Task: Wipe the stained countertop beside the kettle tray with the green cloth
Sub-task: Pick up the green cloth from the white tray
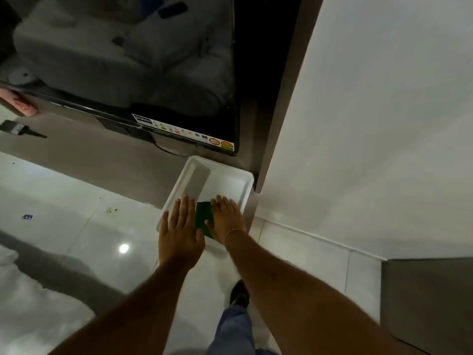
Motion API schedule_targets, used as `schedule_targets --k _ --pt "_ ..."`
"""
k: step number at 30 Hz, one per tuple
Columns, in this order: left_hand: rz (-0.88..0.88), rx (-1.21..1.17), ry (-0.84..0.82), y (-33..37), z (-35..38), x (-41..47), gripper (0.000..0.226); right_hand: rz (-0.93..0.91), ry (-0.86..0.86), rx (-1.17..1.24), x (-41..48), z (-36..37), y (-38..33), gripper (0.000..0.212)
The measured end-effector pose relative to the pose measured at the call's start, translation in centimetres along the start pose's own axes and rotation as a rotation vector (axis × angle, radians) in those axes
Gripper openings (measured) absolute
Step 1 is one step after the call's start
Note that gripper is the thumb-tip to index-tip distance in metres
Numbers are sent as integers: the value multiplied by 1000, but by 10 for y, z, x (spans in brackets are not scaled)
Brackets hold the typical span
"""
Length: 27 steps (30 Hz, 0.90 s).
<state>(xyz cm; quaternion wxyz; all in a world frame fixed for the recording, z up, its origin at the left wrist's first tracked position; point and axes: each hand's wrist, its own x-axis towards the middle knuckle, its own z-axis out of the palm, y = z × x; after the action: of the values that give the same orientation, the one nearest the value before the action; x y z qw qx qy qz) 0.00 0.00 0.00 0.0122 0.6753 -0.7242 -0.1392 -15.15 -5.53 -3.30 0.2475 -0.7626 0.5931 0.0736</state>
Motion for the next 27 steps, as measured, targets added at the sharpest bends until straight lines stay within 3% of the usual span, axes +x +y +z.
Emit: schedule_targets --k 3,7,14,20,23,27 --pt "-26 7 -22 -8 9 3 77 -38 -20 -101 14 0 5 75" --pt "-15 18 -10 -11 14 4 77 5 -75 -1 27 -15 -5 75" --pt "-18 10 18 0 4 17 77 154 -177 296 33 -39 -3 39" --pt "36 -70 65 28 -13 14 80 178 -89 538 7 -59 4 48" --pt "85 -116 86 50 -25 13 79 193 -42 798 -17 -74 15 30" --pt "255 -118 125 94 -37 15 78 255 126 719 -64 -104 51 36"
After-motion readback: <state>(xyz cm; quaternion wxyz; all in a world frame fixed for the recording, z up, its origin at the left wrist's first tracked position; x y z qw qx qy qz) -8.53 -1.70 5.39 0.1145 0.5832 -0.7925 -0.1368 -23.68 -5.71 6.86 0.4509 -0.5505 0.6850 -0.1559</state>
